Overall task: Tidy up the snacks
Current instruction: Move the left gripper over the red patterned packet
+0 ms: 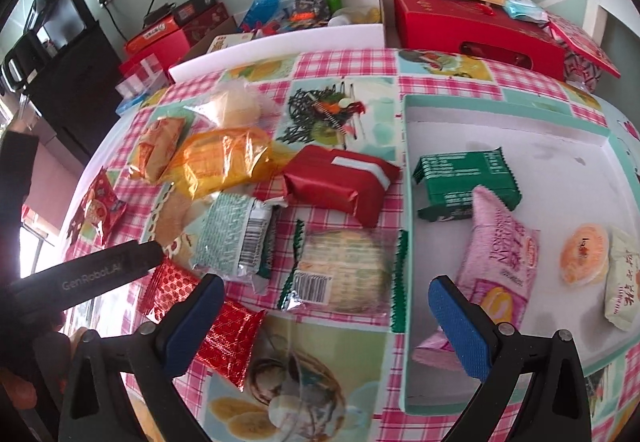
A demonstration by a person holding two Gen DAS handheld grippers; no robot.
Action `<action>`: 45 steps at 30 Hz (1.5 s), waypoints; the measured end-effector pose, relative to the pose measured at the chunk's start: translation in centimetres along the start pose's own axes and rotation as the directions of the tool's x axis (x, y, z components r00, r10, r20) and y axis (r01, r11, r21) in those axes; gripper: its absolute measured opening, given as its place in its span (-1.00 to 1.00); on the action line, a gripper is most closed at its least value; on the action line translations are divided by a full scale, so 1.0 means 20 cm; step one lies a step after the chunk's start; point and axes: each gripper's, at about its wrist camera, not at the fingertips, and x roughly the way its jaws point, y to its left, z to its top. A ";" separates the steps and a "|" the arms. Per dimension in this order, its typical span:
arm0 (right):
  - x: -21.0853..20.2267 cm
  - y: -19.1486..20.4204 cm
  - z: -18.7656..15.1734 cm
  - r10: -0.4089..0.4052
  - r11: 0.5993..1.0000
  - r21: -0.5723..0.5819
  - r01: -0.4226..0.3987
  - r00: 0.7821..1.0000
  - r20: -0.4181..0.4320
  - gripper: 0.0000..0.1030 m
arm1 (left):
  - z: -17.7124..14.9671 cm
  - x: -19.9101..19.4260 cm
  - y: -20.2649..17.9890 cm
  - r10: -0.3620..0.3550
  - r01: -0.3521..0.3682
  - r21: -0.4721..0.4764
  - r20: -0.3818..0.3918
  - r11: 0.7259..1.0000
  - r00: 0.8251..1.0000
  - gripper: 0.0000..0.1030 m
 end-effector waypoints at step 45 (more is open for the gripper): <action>-0.20 -0.34 0.00 -0.065 0.993 0.106 0.059 0.996 0.056 1.00 | -0.30 -0.08 -0.07 0.085 -0.086 0.067 0.014 0.994 0.996 0.85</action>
